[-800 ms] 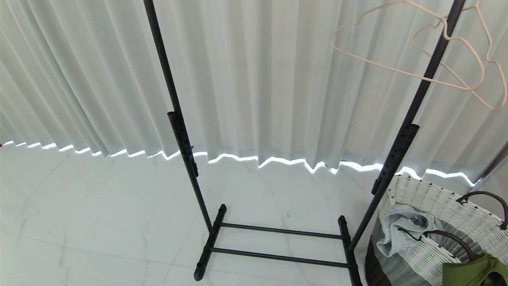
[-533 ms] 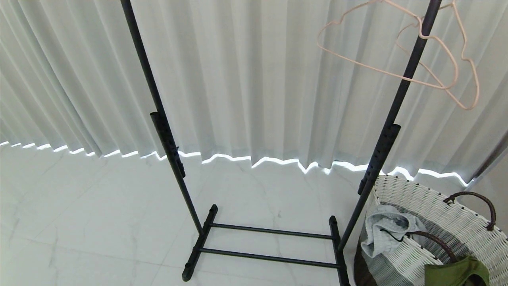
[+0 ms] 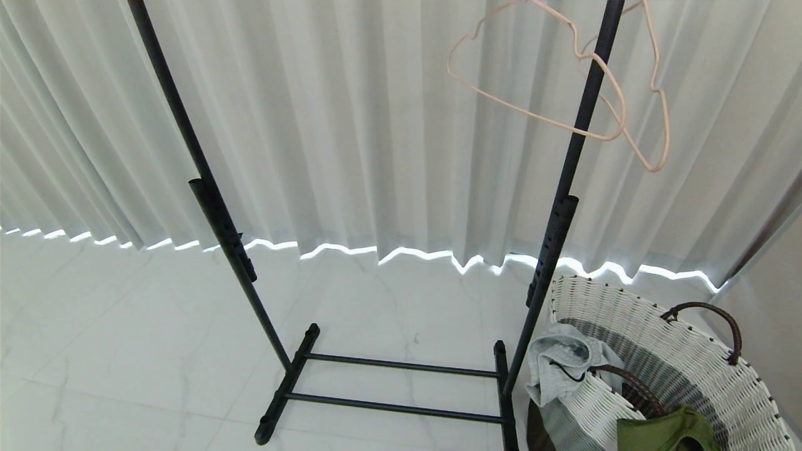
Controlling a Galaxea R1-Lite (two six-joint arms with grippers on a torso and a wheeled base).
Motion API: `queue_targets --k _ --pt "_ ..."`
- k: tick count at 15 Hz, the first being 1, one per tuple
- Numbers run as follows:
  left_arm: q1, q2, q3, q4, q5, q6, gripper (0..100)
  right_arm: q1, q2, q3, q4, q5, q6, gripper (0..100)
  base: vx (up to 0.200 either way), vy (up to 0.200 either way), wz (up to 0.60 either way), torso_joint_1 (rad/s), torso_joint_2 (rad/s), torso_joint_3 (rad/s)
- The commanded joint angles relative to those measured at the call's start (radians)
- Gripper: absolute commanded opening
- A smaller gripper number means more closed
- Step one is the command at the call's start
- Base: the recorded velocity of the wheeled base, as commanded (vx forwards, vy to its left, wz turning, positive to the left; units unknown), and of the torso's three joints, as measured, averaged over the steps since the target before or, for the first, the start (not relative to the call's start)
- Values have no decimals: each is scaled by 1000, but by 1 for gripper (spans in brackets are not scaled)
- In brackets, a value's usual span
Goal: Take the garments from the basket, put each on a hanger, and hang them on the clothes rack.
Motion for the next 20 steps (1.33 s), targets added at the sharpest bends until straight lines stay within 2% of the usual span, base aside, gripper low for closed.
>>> queue_targets --k 1,4,9,12,16,18,19,20 --pt "0 2 0 1 0 0 100 -1 0 0 -1 1 0 100 0 0 0 0 0 0" --pt "0 2 0 1 0 0 100 -1 0 0 -1 1 -3 100 0 0 0 0 0 0" --pt "0 2 0 1 0 1 100 -1 0 0 -1 1 0 100 0 0 0 -54 219 159" --pt "-2 2 0 1 0 1 100 -1 0 0 -1 1 -1 100 200 0 0 -14 40 35" --pt "0 2 0 1 0 0 100 -1 0 0 -1 1 -1 100 0 0 0 0 0 0" --pt "0 2 -2 1 0 0 100 -1 0 0 -2 1 -13 100 0 0 0 0 0 0" --pt "0 2 0 1 2 -5 100 -1 0 0 -16 -4 -61 100 0 0 0 0 0 0" --pt "0 2 0 1 2 -5 100 -1 0 -25 -30 7 -59 100 0 0 0 0 0 0"
